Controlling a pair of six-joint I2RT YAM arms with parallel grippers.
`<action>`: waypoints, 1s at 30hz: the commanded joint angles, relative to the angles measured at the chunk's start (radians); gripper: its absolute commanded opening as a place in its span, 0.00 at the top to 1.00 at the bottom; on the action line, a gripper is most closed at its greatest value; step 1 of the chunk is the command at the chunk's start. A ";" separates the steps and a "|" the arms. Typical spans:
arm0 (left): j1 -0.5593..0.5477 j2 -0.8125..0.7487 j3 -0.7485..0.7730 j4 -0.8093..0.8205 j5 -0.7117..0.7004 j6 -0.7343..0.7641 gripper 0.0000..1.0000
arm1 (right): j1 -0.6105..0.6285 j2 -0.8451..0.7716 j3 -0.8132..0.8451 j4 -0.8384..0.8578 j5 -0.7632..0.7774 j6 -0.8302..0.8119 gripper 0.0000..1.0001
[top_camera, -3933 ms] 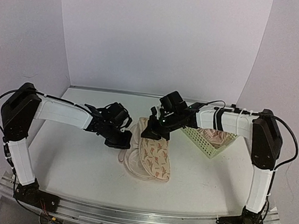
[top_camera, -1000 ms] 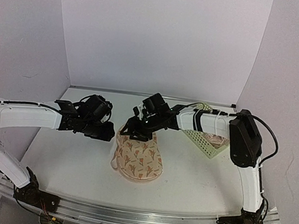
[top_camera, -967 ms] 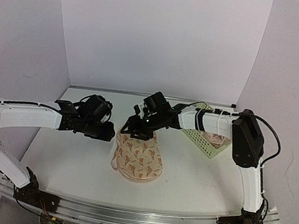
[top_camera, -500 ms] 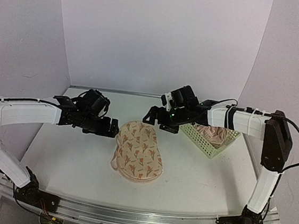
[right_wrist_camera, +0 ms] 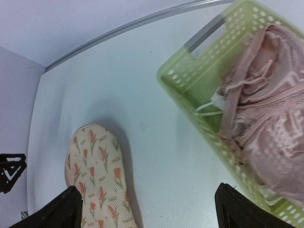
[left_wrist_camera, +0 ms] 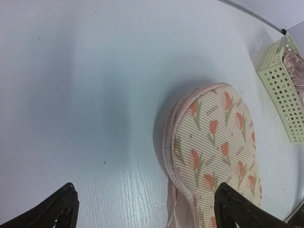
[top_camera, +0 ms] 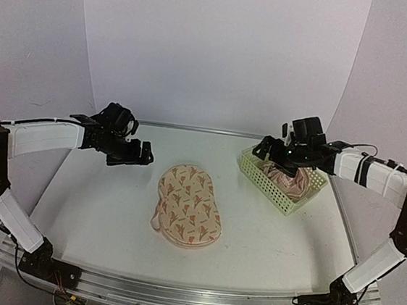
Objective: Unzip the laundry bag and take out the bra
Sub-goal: Reset both arms
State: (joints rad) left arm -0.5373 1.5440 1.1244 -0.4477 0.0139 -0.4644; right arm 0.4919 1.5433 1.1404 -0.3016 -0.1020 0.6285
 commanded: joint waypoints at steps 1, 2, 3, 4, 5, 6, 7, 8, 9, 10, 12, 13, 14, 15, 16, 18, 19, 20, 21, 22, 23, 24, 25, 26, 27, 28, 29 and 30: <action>0.090 0.042 0.062 -0.015 0.102 0.030 0.01 | -0.097 -0.098 -0.053 0.029 0.018 -0.020 0.02; 0.108 0.047 0.065 -0.014 0.112 0.031 0.00 | -0.122 -0.112 -0.068 0.029 0.003 -0.021 0.02; 0.127 0.050 0.068 -0.014 0.122 0.032 0.00 | -0.148 -0.127 -0.083 0.029 -0.009 -0.021 0.02; 0.150 0.051 0.072 -0.014 0.128 0.031 0.00 | -0.171 -0.143 -0.096 0.029 -0.021 -0.023 0.02; 0.171 0.050 0.072 -0.014 0.136 0.028 0.00 | -0.196 -0.159 -0.110 0.029 -0.028 -0.028 0.02; 0.193 0.048 0.072 -0.014 0.144 0.029 0.01 | -0.217 -0.178 -0.124 0.029 -0.030 -0.036 0.02; 0.216 0.041 0.070 -0.014 0.147 0.029 0.00 | -0.234 -0.197 -0.139 0.029 -0.029 -0.046 0.02; 0.235 0.032 0.067 -0.014 0.145 0.030 0.00 | -0.248 -0.216 -0.151 0.027 -0.025 -0.061 0.02; 0.257 0.019 0.064 -0.014 0.143 0.032 0.00 | -0.255 -0.237 -0.162 0.025 -0.012 -0.076 0.02; 0.274 0.007 0.059 -0.014 0.142 0.035 0.00 | -0.259 -0.267 -0.177 0.022 0.008 -0.092 0.02; 0.304 -0.024 0.048 -0.015 0.127 0.043 0.00 | -0.259 -0.315 -0.203 0.022 0.035 -0.127 0.02; 0.313 -0.040 0.042 -0.015 0.112 0.046 0.00 | -0.260 -0.337 -0.217 0.021 0.050 -0.140 0.02; 0.321 -0.057 0.036 -0.016 0.100 0.047 0.01 | -0.259 -0.360 -0.229 0.021 0.067 -0.144 0.02; 0.326 -0.082 0.028 -0.016 0.090 0.047 0.00 | -0.259 -0.380 -0.241 0.021 0.079 -0.151 0.02; 0.327 -0.103 0.021 -0.014 0.078 0.046 0.01 | -0.259 -0.400 -0.253 0.022 0.096 -0.154 0.02; 0.328 -0.145 -0.001 -0.008 0.048 0.034 0.01 | -0.260 -0.442 -0.276 0.023 0.133 -0.151 0.02; 0.327 -0.171 -0.014 0.001 0.036 0.026 0.01 | -0.259 -0.463 -0.287 0.025 0.152 -0.146 0.02; 0.327 -0.198 -0.033 0.014 0.027 0.016 0.01 | -0.260 -0.484 -0.300 0.031 0.170 -0.142 0.02; 0.327 -0.226 -0.050 0.029 0.021 0.006 0.01 | -0.259 -0.504 -0.316 0.042 0.181 -0.139 0.02; 0.328 -0.256 -0.069 0.047 0.017 -0.005 0.01 | -0.259 -0.527 -0.334 0.056 0.184 -0.141 0.02; 0.327 -0.286 -0.089 0.061 0.015 -0.015 0.01 | -0.260 -0.546 -0.353 0.071 0.179 -0.142 0.02; 0.328 -0.319 -0.108 0.075 0.013 -0.027 0.00 | -0.259 -0.566 -0.371 0.087 0.173 -0.142 0.02; 0.327 -0.353 -0.133 0.092 0.012 -0.041 0.00 | -0.260 -0.582 -0.388 0.106 0.166 -0.138 0.02; 0.327 -0.387 -0.162 0.114 0.015 -0.055 0.00 | -0.260 -0.597 -0.403 0.122 0.158 -0.133 0.02; 0.328 -0.424 -0.195 0.133 0.021 -0.075 0.00 | -0.259 -0.612 -0.417 0.139 0.151 -0.128 0.02; 0.327 -0.457 -0.228 0.154 0.029 -0.087 0.00 | -0.259 -0.625 -0.432 0.159 0.146 -0.125 0.02; 0.327 -0.493 -0.263 0.172 0.035 -0.099 0.00 | -0.259 -0.640 -0.448 0.180 0.140 -0.124 0.02; 0.327 -0.531 -0.300 0.192 0.039 -0.110 0.00 | -0.259 -0.653 -0.465 0.200 0.131 -0.129 0.02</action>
State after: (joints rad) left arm -0.2092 1.1320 0.9203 -0.3725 0.0505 -0.5095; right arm 0.2310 0.9443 0.7177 -0.2375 0.0380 0.5018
